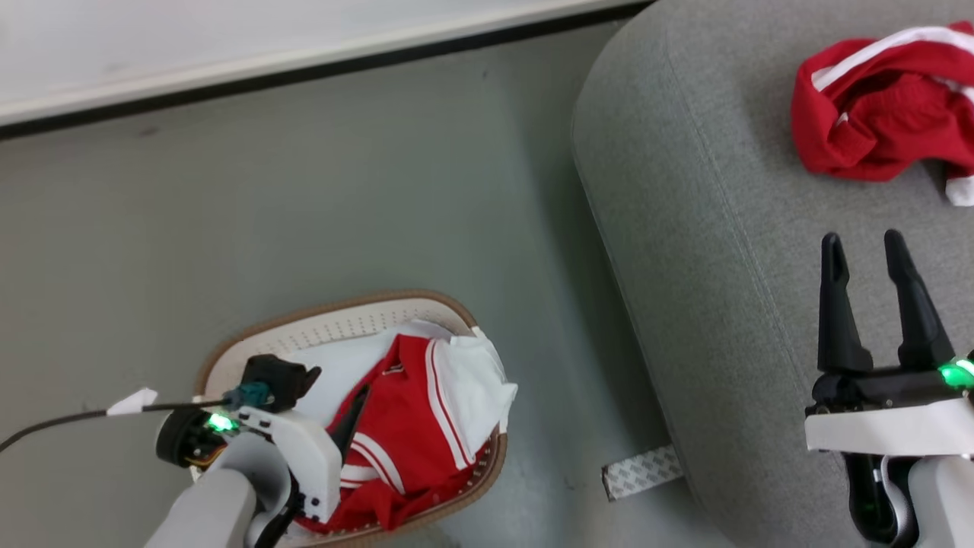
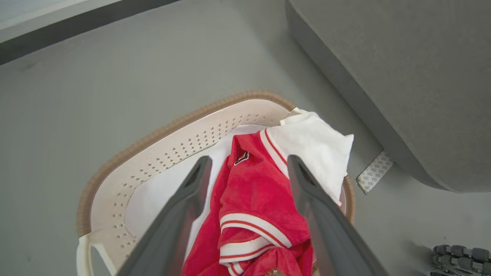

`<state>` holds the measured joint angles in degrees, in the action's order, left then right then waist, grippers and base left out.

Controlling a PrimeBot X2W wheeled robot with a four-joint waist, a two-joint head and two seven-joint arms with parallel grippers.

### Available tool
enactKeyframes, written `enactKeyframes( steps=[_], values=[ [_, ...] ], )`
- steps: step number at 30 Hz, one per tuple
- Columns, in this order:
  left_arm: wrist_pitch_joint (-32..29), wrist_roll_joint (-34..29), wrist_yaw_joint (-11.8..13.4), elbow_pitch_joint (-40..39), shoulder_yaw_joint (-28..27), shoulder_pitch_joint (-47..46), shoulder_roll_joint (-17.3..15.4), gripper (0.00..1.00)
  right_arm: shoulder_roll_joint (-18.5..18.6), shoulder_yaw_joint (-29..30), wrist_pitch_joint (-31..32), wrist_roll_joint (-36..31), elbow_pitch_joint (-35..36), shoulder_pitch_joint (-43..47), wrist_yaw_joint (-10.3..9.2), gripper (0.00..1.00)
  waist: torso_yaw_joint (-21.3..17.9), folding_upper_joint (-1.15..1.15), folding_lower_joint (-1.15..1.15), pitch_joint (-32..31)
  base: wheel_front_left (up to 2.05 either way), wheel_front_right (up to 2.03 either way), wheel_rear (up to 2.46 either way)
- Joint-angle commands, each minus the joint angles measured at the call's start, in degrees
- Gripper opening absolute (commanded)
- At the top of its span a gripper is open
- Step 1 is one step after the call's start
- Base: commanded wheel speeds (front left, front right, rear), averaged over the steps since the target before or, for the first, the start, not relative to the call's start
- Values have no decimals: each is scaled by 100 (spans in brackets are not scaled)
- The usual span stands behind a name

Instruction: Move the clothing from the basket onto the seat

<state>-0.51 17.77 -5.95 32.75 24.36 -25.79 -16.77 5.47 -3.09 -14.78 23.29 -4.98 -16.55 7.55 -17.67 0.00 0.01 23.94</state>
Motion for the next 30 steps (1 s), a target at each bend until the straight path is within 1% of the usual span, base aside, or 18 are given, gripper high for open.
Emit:
enactKeyframes(
  steps=[1, 3, 7, 11, 13, 18, 22, 26, 30],
  values=[
    [-75, -109, -45, 208, 96, -183, -76, 100, -28, 54, -43, 38, 71, -160, -13, 100, -99, 0, -1, 346, 0, 0, 0],
    [-184, -99, -88, 479, 232, -346, -80, 100, -53, 101, -40, 62, 136, -257, -13, 100, -120, 0, -1, 515, 0, 0, 0],
    [-405, -104, -138, 993, 511, -674, -150, 100, -144, 218, -40, 322, 388, -478, -13, 100, -162, 0, -1, 872, 0, 0, 0],
    [-549, -85, -150, 1479, 767, -1003, -243, 100, -201, 256, -41, 411, 676, -699, -13, 100, -216, 0, -1, 1242, 0, 0, 0],
    [-653, -28, -154, 1661, 992, -1144, -275, 100, -217, 282, -42, 430, 818, -779, -13, 100, -247, 0, -1, 1408, 0, 0, 0],
    [-948, 200, -146, 1975, 1592, -1479, -418, 100, -251, 368, -42, 473, 1135, -915, -13, 100, -325, 0, -1, 1800, 0, 0, 0],
    [-1149, 480, -147, 2066, 2049, -1740, -499, 100, -260, 398, -43, 498, 1292, -951, -13, 100, -374, 0, -1, 2042, 0, 0, 0],
    [-1255, 757, -147, 2078, 2470, -2008, -574, 100, -263, 383, -43, 643, 1362, -975, -13, 100, -427, 0, -1, 2234, 0, 0, 0],
    [-1409, 1064, -148, 2202, 2756, -2236, -595, 100, -263, 346, -43, 693, 1361, -1001, -13, 100, -471, 0, -1, 2347, 0, 0, 0]
  ],
)
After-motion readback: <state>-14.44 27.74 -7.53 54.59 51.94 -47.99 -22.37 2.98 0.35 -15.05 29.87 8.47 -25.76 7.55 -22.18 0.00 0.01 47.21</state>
